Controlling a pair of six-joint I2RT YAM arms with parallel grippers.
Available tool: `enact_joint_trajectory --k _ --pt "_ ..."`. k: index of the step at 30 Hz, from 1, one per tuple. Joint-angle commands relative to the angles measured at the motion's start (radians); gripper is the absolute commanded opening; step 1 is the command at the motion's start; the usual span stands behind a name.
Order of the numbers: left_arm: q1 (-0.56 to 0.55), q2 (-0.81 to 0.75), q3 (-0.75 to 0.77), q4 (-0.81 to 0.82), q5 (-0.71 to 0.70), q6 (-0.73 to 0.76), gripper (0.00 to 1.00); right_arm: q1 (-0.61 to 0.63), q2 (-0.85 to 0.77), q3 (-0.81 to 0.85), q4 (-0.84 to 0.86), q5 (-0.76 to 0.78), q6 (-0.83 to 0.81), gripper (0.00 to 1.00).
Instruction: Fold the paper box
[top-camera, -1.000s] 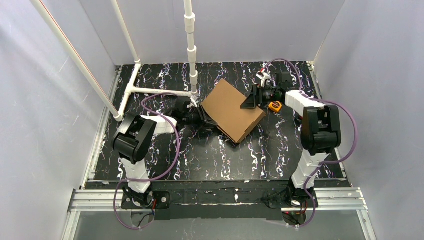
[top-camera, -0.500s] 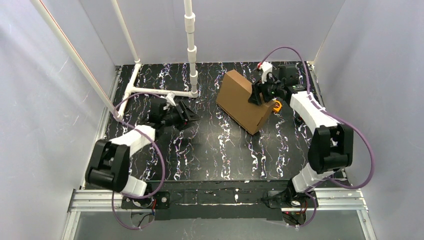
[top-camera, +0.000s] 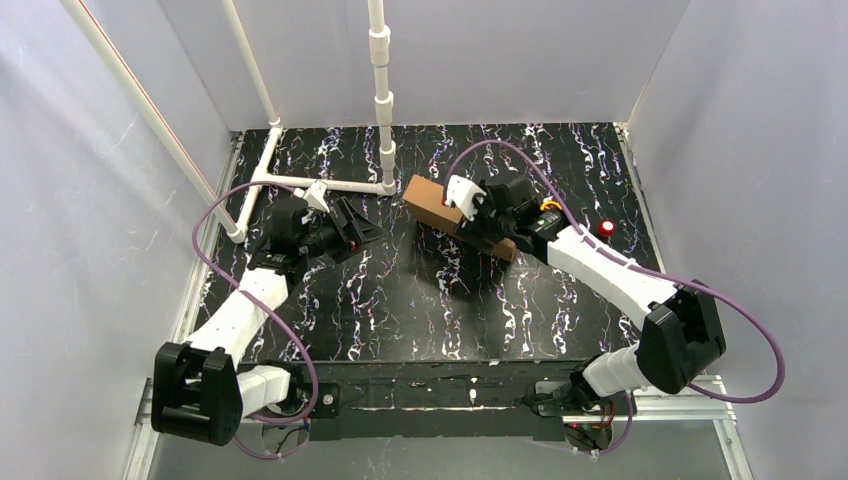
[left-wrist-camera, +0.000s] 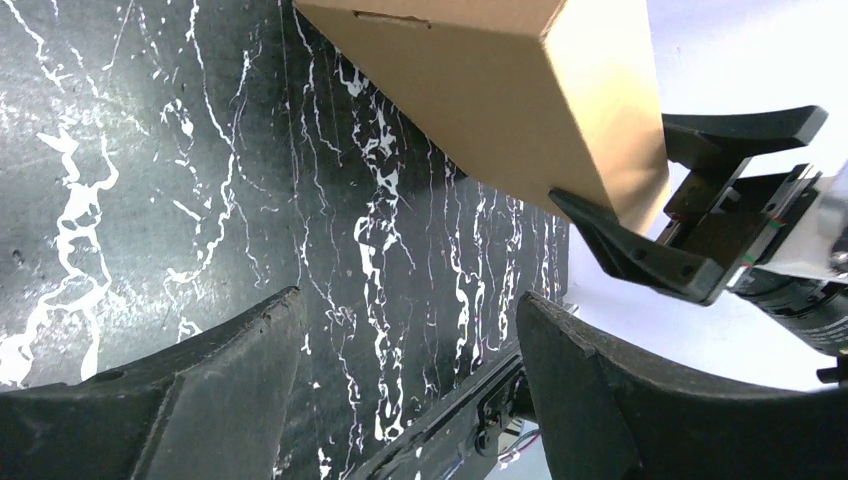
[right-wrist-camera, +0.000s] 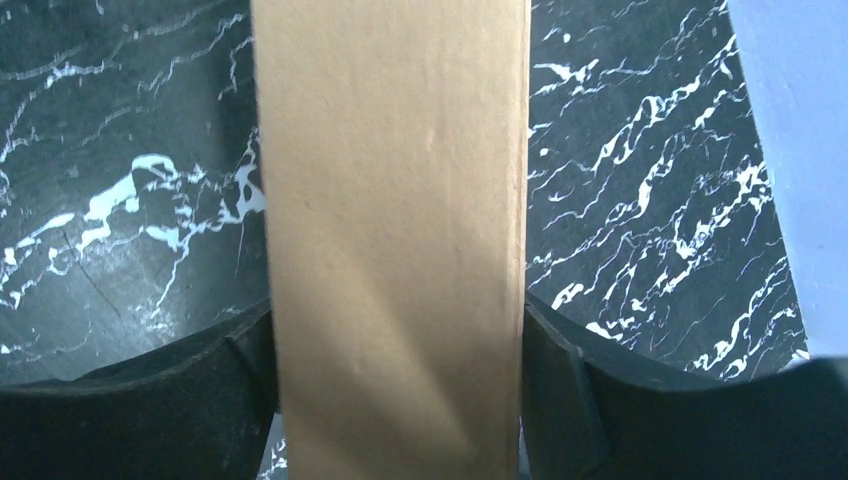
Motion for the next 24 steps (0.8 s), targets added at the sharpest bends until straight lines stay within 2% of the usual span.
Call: enact_joint_trajectory --k 1,9,12,13,14,17,18,20,21,23,24 --pt "0.011 -0.059 -0.004 -0.105 -0.012 0.047 0.76 0.041 -0.044 -0.038 -0.012 0.081 -0.032 0.84" --pt "0.011 -0.088 -0.010 -0.132 -0.009 0.047 0.76 0.091 -0.065 0.002 -0.150 -0.012 -0.053 0.98" --pt "0.012 -0.096 -0.004 -0.145 -0.010 0.051 0.76 0.094 -0.070 0.045 -0.225 -0.134 -0.057 0.98" --pt "0.012 -0.103 0.006 -0.159 -0.009 0.053 0.76 0.097 -0.071 0.079 -0.300 -0.232 -0.075 0.98" --pt "0.013 -0.116 0.026 -0.184 -0.008 0.062 0.79 0.097 -0.070 0.127 -0.384 -0.383 -0.103 0.98" --pt "0.050 -0.148 0.056 -0.213 0.034 0.051 0.97 0.097 -0.073 0.180 -0.492 -0.551 -0.158 0.98" --pt "0.087 -0.154 0.055 -0.179 0.102 0.021 0.98 0.087 -0.081 0.185 -0.506 -0.584 -0.172 0.98" --pt "0.177 -0.142 0.050 -0.138 0.208 -0.047 0.98 -0.010 -0.105 0.181 -0.476 -0.605 -0.161 0.98" --pt "0.235 -0.166 0.105 -0.240 0.174 0.030 0.98 -0.114 -0.131 0.170 -0.431 -0.632 -0.128 0.98" --pt "0.249 -0.217 0.241 -0.486 0.024 0.213 0.98 -0.291 -0.185 0.138 -0.317 -0.646 -0.016 0.98" --pt "0.249 -0.227 0.304 -0.546 -0.031 0.280 0.98 -0.361 -0.203 0.122 -0.253 -0.635 0.061 0.98"
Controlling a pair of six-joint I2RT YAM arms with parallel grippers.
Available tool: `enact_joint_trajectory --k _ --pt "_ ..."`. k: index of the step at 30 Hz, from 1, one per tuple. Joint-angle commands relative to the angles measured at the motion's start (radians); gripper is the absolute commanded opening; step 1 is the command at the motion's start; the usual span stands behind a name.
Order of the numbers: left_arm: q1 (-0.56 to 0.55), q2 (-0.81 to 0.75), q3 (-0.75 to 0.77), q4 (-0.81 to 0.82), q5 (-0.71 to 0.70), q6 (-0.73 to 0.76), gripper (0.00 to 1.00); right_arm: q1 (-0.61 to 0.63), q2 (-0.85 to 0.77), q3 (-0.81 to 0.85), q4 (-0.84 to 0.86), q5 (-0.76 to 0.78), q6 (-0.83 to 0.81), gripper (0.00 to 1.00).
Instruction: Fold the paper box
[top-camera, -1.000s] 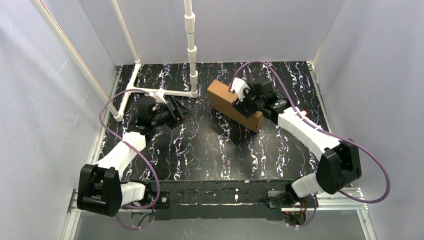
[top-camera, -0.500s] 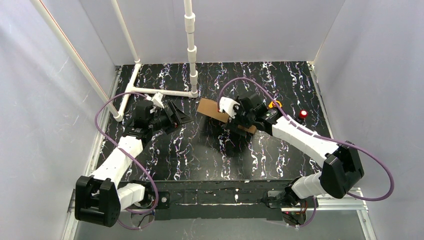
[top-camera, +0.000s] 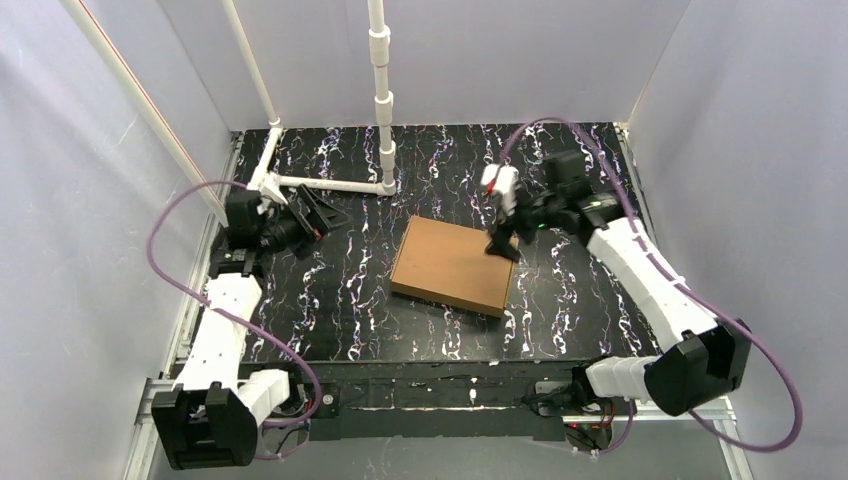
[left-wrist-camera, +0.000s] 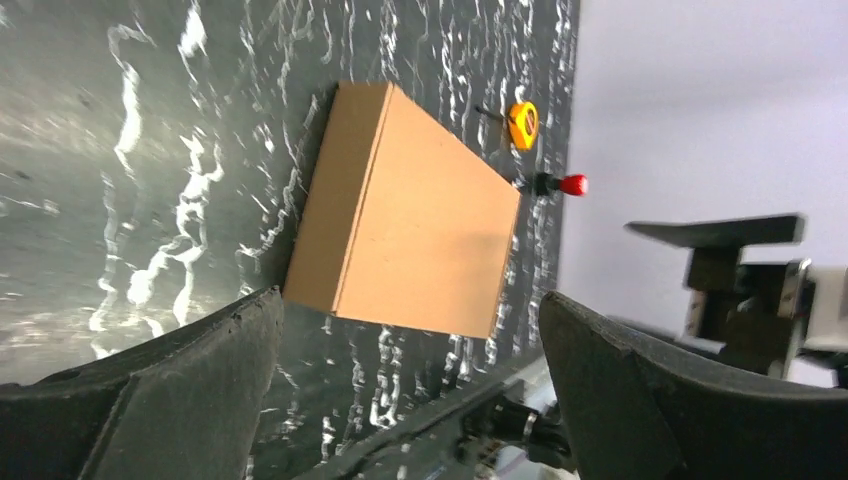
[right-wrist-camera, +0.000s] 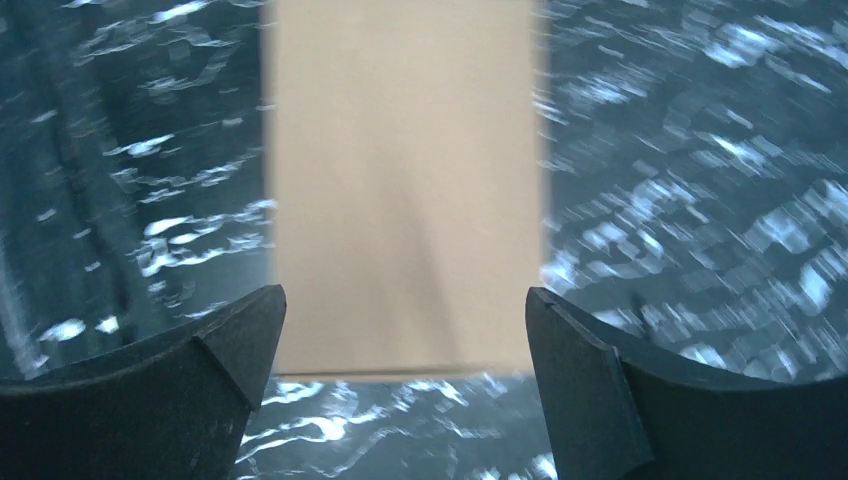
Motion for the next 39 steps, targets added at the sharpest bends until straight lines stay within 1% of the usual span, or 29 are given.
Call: enact_joint_trajectory --k 1,4,5,7,8,10,13,16,17,21,24,27,30,35,39 --pt "0.027 -0.099 0.271 -0.356 -0.177 0.305 0.98 -0.289 -0.112 -0.031 0.235 -0.033 0.256 0.98" --pt "0.028 -0.120 0.392 -0.472 -0.250 0.426 0.98 -0.401 -0.139 -0.031 0.316 0.044 0.422 0.98" --pt "0.027 -0.136 0.425 -0.509 -0.296 0.448 0.98 -0.439 -0.144 -0.025 0.334 0.071 0.478 0.98" --pt "0.027 -0.172 0.470 -0.535 -0.333 0.452 0.98 -0.491 -0.154 -0.006 0.345 0.131 0.536 0.98" --pt "0.027 -0.190 0.483 -0.537 -0.322 0.450 0.98 -0.504 -0.160 0.005 0.342 0.154 0.545 0.99" --pt "0.027 -0.214 0.497 -0.525 -0.255 0.436 0.98 -0.508 -0.167 0.039 0.311 0.164 0.536 0.98" --pt "0.027 -0.224 0.522 -0.522 -0.157 0.411 0.98 -0.544 -0.180 0.082 0.282 0.135 0.548 0.98" --pt "0.026 -0.237 0.532 -0.523 -0.127 0.398 0.98 -0.545 -0.200 0.108 0.295 0.153 0.679 0.98" --pt "0.026 -0.242 0.530 -0.524 -0.124 0.395 0.98 -0.545 -0.207 0.122 0.289 0.165 0.699 0.98" --pt "0.026 -0.249 0.515 -0.504 -0.097 0.375 0.98 -0.545 -0.241 0.183 0.236 0.239 0.709 0.98" --pt "0.026 -0.255 0.508 -0.501 -0.094 0.376 0.98 -0.549 -0.264 0.192 0.214 0.267 0.709 0.98" --pt "0.026 -0.268 0.501 -0.507 -0.115 0.379 0.98 -0.562 -0.282 0.187 0.202 0.225 0.709 0.98" --pt "0.026 -0.277 0.483 -0.496 -0.104 0.367 0.98 -0.574 -0.289 0.183 0.205 0.162 0.709 0.98" --pt "0.026 -0.288 0.458 -0.476 -0.081 0.349 0.98 -0.579 -0.294 0.177 0.209 0.149 0.709 0.98" --pt "0.027 -0.291 0.441 -0.461 -0.072 0.341 0.98 -0.584 -0.296 0.174 0.211 0.090 0.709 0.99"
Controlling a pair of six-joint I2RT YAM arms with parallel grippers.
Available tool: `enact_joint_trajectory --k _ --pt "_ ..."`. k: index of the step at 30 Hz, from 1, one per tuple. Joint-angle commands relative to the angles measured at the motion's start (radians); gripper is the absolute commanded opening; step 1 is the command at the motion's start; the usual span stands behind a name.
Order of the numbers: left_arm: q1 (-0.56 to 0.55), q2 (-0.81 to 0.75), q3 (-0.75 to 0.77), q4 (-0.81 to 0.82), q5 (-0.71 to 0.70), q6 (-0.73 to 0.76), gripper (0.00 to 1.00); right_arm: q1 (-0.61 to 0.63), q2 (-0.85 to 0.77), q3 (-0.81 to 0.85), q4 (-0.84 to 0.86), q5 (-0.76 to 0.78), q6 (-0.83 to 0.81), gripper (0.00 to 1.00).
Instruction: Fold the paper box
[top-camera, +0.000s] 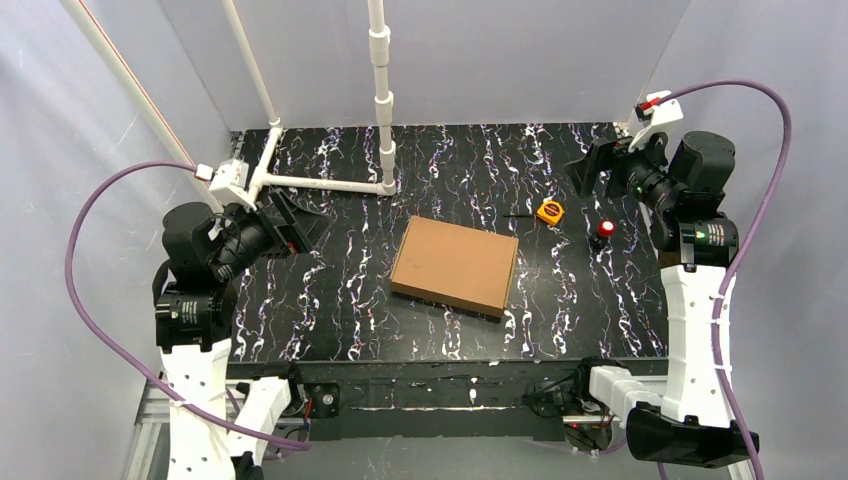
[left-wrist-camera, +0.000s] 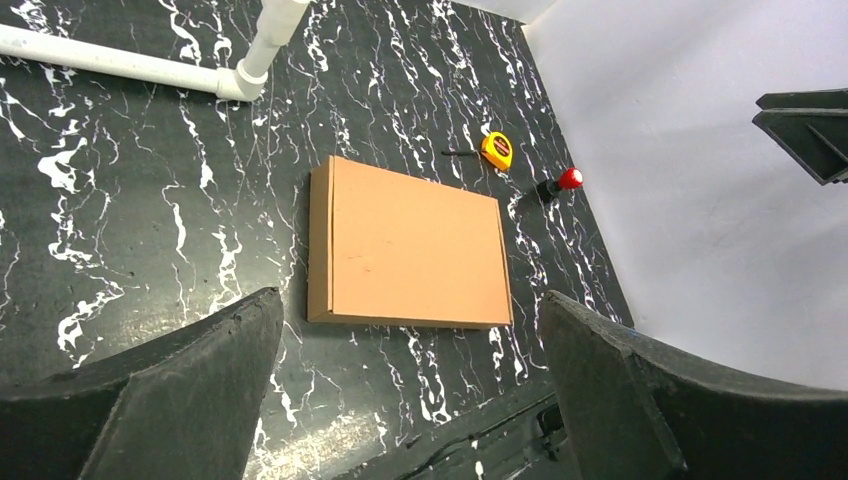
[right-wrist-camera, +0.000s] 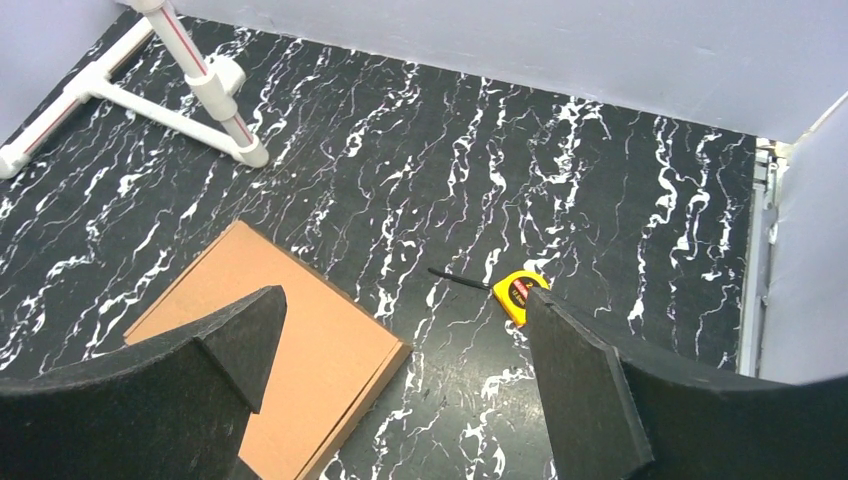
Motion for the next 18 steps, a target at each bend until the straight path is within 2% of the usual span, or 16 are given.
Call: enact_joint_trajectory --k 1,18 --pt "0.001 -0.009 -0.019 0.033 0.034 -0.010 0.98 -0.011 -0.011 0.018 0.013 -0.069 0.015 0.98" --pt "0.001 -0.032 -0.067 0.036 0.019 0.009 0.98 -0.036 -0.008 -0.022 0.040 -0.058 0.015 0.99"
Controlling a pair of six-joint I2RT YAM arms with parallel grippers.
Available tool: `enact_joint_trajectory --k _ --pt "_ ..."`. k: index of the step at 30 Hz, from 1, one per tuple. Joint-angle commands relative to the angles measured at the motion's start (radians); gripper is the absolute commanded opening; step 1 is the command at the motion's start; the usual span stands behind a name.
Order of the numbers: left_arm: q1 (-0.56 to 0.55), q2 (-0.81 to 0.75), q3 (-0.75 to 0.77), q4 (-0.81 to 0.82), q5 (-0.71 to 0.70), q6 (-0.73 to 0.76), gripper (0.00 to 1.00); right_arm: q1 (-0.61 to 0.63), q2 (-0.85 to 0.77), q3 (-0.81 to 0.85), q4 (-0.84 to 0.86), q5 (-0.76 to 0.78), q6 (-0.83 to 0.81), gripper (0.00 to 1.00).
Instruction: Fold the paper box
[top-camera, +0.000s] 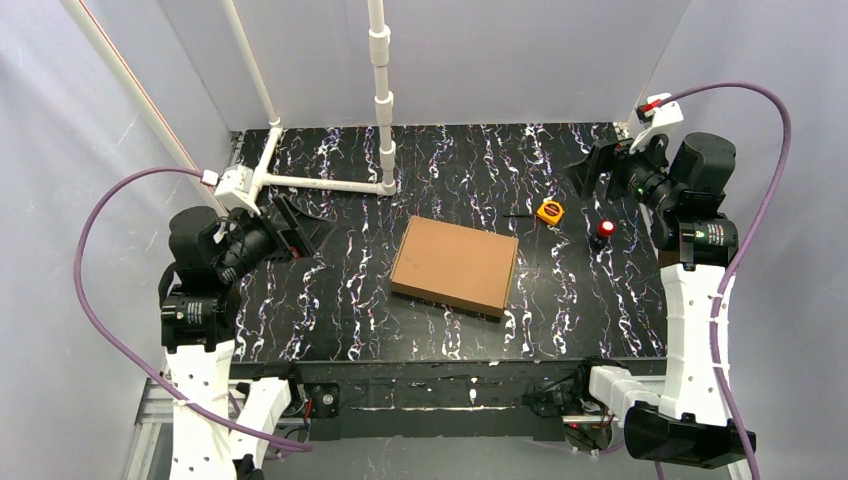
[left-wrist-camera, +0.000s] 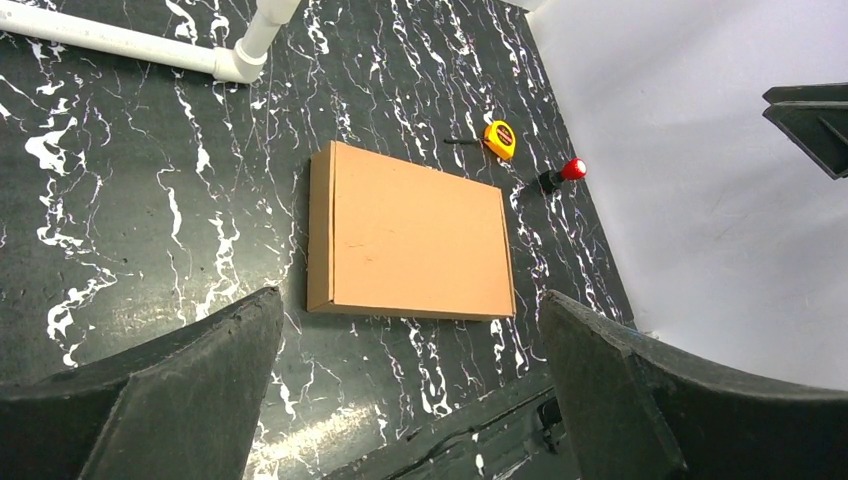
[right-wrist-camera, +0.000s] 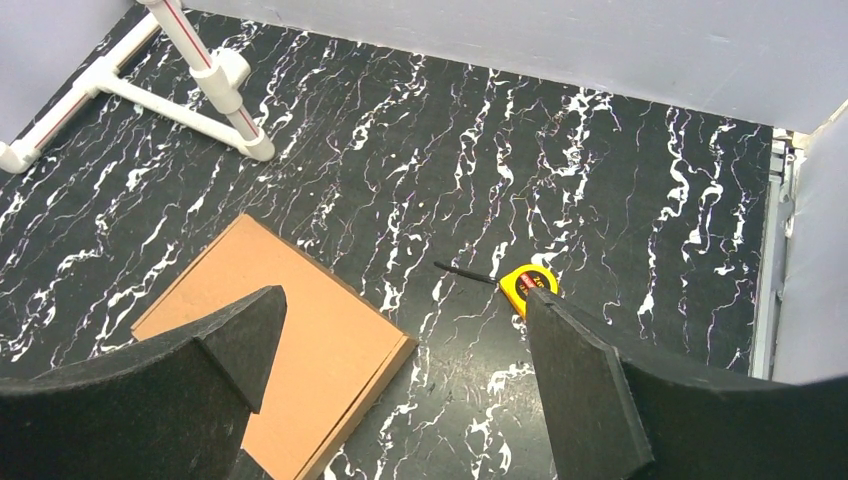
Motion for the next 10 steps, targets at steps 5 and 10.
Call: enact_joint_trajectory --k 5,10 --pt "-0.001 -0.025 0.000 -0.005 -0.014 0.037 0.98 -0.025 0.003 -0.018 0.057 -0.035 0.011 0.98" --pt "-0.006 -0.039 -0.003 -0.015 -0.028 0.044 0.98 -0.034 0.007 -0.030 0.069 -0.066 0.030 0.98"
